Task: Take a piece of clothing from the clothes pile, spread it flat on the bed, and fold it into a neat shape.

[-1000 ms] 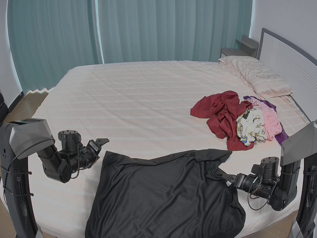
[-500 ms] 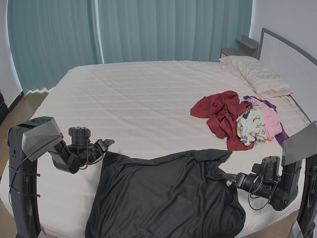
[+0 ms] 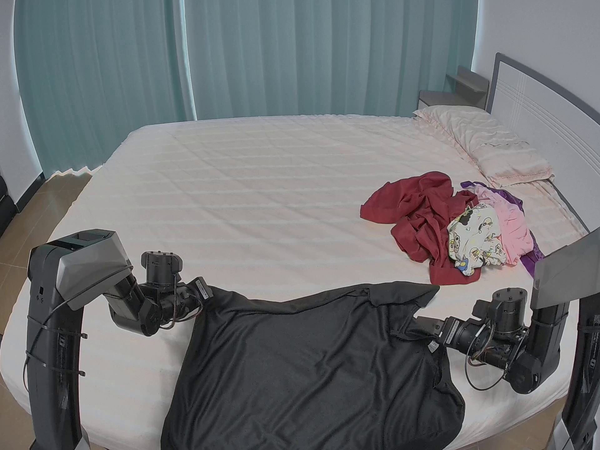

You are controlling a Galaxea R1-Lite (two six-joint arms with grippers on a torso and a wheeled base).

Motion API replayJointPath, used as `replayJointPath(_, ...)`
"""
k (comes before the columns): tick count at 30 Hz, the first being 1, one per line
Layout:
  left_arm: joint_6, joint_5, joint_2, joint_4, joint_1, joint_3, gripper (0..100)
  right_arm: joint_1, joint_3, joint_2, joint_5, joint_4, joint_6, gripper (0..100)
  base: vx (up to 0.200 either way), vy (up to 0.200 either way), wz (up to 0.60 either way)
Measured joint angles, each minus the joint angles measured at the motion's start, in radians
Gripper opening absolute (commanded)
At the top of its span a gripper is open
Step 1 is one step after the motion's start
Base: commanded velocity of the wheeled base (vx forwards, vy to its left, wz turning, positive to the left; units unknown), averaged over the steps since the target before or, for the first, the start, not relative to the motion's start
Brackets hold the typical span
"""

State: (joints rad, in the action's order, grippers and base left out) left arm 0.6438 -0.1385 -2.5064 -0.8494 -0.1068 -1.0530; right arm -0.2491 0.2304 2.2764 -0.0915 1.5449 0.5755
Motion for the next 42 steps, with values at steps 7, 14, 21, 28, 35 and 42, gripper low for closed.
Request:
replayJointPath(7,0.183,0.005,0.006,-0.132,0.018,0.002,0,0.006,0.243,-0.006,0.019,-0.237,0.008,100,0.000,0.000,0.00)
replayJointPath(14,0.273,0.007,0.026,-0.196,0.071,0.010,0,0.015,0.563,0.033,0.071,-0.505,0.035,100,0.000,0.000,0.00)
replayJointPath(21,0.324,0.007,0.039,-0.221,0.124,0.015,0,0.014,0.807,0.151,0.125,-0.683,0.048,100,0.000,0.000,0.00)
replayJointPath(28,0.335,0.006,0.040,-0.224,0.143,0.018,0,0.008,0.921,0.235,0.133,-0.740,0.056,100,0.000,0.000,0.00)
replayJointPath(35,0.336,0.007,0.041,-0.224,0.145,0.020,0,-0.009,0.969,0.277,0.130,-0.742,0.058,0,0.000,0.000,0.00)
replayJointPath(42,0.334,0.008,0.045,-0.214,0.143,0.021,0,0.009,1.030,0.290,0.139,-0.736,0.061,0,0.000,0.000,0.00)
